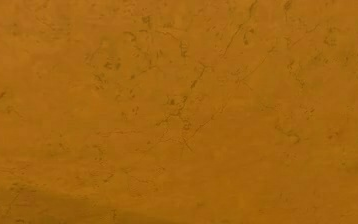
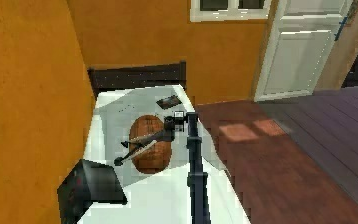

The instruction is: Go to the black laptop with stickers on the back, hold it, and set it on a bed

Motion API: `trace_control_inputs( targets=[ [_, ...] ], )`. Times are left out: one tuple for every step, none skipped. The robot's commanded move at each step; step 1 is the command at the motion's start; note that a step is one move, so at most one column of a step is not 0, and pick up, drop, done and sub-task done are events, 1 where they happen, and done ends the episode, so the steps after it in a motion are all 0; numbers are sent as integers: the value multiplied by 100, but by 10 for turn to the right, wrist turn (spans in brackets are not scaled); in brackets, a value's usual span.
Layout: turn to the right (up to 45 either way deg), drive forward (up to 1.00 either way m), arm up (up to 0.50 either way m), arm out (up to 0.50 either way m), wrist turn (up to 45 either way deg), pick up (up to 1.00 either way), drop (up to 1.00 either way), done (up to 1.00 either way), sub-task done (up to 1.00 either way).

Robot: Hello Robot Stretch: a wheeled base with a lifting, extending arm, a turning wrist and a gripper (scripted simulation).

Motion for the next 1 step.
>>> trace_control_inputs(
  targets=[
    [0,0,0,-8,0,0,0,0,0]
  ],
)
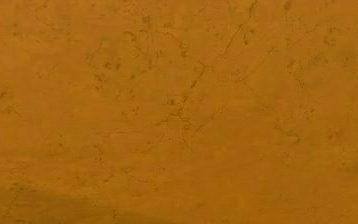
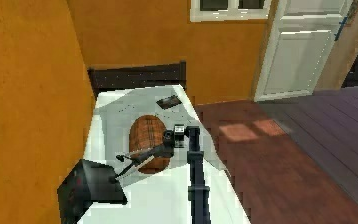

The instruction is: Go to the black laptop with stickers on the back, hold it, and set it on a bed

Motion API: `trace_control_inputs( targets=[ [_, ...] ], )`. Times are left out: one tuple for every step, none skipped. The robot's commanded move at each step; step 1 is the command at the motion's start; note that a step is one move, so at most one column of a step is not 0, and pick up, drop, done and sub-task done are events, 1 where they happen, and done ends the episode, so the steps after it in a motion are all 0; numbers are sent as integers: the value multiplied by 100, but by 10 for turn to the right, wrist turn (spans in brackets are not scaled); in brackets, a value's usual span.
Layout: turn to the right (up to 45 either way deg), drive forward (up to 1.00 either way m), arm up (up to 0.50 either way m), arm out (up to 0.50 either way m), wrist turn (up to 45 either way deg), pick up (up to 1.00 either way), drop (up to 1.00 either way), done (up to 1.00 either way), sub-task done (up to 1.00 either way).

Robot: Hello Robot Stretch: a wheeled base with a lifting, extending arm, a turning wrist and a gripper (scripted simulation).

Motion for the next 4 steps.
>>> trace_control_inputs(
  targets=[
    [0,0,30,0,0,0,0,0,0],
    [0,0,0,0,-390,0,0,0,0],
    [0,0,0,-40,0,0,0,0,0],
    [-210,0,0,0,0,0,0,0,0]
  ],
)
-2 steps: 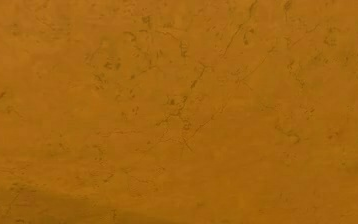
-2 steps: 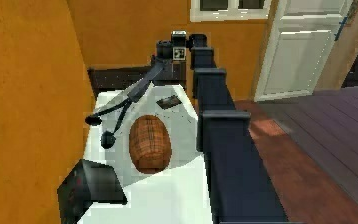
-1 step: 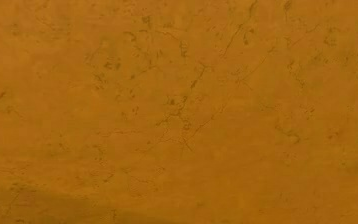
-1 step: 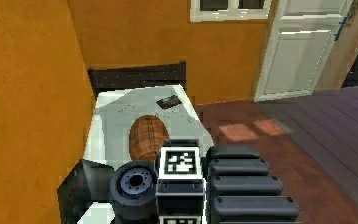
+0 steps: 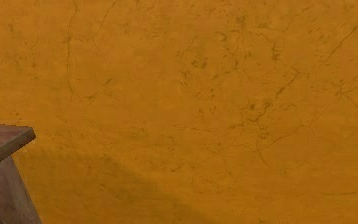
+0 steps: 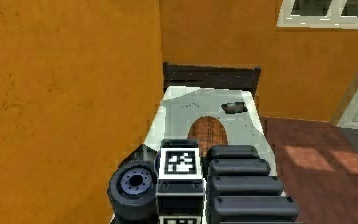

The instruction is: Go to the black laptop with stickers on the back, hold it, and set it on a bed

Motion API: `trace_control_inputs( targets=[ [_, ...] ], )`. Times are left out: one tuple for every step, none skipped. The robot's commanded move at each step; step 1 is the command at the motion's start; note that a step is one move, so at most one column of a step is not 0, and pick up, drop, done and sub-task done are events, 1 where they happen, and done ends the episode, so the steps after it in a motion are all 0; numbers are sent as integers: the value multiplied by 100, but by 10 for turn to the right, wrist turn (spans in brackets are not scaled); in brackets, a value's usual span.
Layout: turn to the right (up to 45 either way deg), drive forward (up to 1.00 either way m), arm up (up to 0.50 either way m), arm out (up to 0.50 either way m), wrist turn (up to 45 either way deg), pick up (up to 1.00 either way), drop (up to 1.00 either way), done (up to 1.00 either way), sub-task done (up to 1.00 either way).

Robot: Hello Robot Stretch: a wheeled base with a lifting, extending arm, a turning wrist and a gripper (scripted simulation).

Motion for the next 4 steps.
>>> trace_control_inputs(
  targets=[
    [0,0,0,34,0,0,0,0,0],
    [0,0,0,0,450,0,0,0,0],
    [0,0,0,0,450,0,0,0,0],
    [0,0,0,0,30,0,0,0,0]
  ],
)
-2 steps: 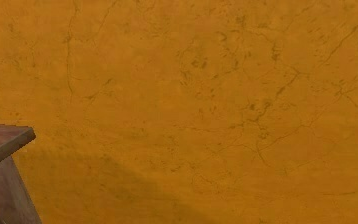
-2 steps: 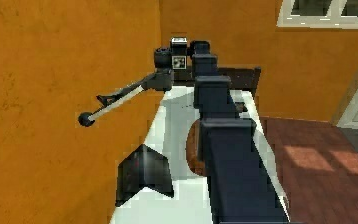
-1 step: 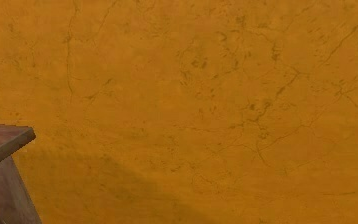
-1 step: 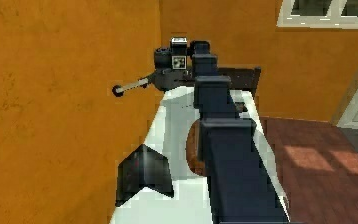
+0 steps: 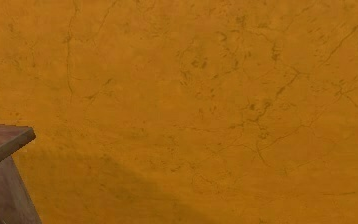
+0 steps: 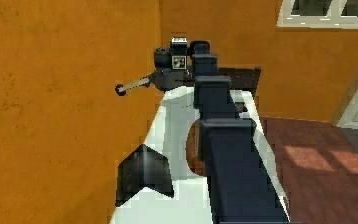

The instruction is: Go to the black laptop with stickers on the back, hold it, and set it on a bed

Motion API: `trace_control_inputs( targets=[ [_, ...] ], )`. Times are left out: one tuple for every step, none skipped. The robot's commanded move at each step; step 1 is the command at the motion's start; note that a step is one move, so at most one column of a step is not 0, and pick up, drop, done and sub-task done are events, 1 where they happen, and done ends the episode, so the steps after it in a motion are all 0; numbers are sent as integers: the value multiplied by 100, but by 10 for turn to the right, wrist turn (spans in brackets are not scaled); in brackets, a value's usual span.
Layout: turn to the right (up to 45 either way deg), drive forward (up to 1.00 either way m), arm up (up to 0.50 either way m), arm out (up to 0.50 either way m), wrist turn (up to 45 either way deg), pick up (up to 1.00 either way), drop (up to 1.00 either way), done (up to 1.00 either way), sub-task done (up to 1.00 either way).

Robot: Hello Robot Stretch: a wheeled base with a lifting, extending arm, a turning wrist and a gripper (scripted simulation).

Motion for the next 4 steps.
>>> trace_control_inputs(
  targets=[
    [0,0,-24,0,0,0,0,0,0],
    [0,0,-32,0,0,0,0,0,0],
    [0,0,0,0,0,100,0,0,0],
    [0,0,10,0,0,0,0,0,0]
  ],
)
